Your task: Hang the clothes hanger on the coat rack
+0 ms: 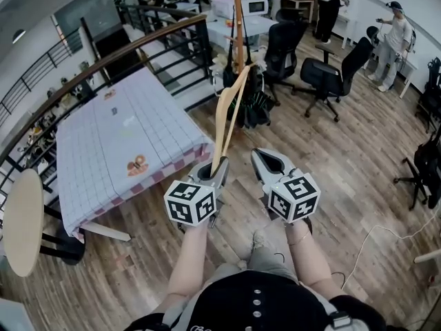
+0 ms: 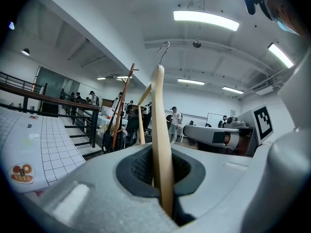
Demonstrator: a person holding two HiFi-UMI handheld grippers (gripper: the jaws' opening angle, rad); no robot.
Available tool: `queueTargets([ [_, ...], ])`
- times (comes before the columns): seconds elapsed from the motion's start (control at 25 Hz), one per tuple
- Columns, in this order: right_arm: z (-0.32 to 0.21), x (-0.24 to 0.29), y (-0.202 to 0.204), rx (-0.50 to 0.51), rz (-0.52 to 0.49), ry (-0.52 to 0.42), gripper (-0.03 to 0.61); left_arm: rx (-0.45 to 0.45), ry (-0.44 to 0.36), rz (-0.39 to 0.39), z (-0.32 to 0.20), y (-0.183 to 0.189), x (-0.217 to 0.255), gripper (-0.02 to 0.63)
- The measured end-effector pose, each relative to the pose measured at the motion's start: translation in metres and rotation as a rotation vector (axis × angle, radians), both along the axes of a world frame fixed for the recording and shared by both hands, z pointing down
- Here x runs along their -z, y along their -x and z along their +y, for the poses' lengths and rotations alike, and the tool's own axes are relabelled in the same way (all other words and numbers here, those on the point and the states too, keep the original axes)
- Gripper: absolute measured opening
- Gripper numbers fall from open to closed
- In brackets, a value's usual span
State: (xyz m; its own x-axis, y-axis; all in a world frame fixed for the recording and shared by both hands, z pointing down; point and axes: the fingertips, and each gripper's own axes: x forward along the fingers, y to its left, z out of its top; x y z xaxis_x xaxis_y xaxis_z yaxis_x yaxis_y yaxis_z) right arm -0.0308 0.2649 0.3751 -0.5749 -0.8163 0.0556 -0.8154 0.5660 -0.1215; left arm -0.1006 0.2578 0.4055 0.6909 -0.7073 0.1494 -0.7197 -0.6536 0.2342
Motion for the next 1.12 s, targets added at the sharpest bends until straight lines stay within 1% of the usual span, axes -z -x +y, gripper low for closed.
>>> queueTargets([
  [0.2,-0.032,-0.005,-0.004,-0.007,-0.006,0.002,-0.002,0.01,0.002,-0.005,-0.029,0.0,-0.006,0.0],
  [0.28,-0.052,-0.005,-0.006,-0.001,-0.002,-0.003,-0.002,0.018,0.003,-0.011,-0.047,0.001,-0.009,0.0],
  [0.44,-0.095,0.001,-0.016,0.006,-0.011,-0.014,-0.002,0.041,0.018,0.003,-0.086,-0.003,-0.011,0.0],
  [0.6,-0.145,0.02,-0.03,0.01,-0.02,-0.048,-0.002,0.044,-0.01,-0.003,-0.131,-0.019,0.005,0.0],
  [0.72,-0.179,0.028,-0.037,0.023,-0.021,-0.063,-0.002,0.055,-0.029,0.011,-0.165,-0.03,0.014,0.0],
  [0.92,-0.232,0.031,-0.054,0.045,-0.018,-0.069,-0.002,0.059,-0.047,0.013,-0.217,-0.054,0.021,0.0],
  [1.12,-0.27,0.034,-0.07,0.071,-0.009,-0.078,-0.002,0.094,-0.052,0.035,-0.26,-0.07,0.024,0.0],
])
